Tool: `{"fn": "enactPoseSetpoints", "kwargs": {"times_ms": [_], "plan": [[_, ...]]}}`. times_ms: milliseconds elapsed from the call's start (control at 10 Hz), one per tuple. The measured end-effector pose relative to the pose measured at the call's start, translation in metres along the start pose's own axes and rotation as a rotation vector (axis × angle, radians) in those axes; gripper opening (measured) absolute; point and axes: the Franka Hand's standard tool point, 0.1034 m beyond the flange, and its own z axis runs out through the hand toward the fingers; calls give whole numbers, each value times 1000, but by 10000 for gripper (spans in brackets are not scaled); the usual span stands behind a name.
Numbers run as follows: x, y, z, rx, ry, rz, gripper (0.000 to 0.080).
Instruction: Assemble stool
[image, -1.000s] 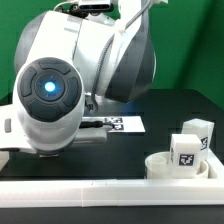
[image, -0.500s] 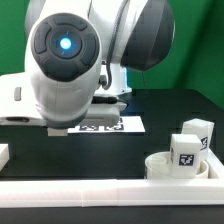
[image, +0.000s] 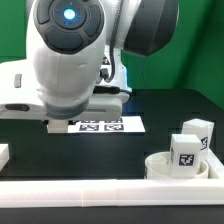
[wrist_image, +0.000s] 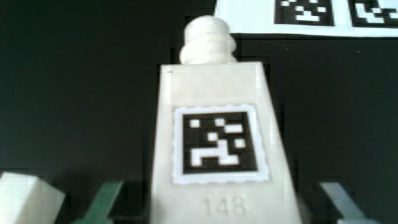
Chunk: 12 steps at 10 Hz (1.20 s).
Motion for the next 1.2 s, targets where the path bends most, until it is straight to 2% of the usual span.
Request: {"fn": "enactPoseSetpoints", "kwargs": {"times_ms": [100, 200, 300, 400, 500, 600, 700, 1100, 1200], "plan": [[2, -7, -7, 31, 89, 19, 338], [-6, -17, -14, 42, 142, 45, 338], [-10, -29, -24, 41, 177, 51, 338], [-7, -36, -40, 44, 262, 52, 338], [-10, -44, -54, 62, 333, 73, 338], [-8, -44, -60, 47, 395, 44, 338], [1, -40, -64, 27, 493, 4, 338], [7, -39, -70, 7, 769, 19, 340], [3, -49, -69, 43, 792, 51, 340]]}}
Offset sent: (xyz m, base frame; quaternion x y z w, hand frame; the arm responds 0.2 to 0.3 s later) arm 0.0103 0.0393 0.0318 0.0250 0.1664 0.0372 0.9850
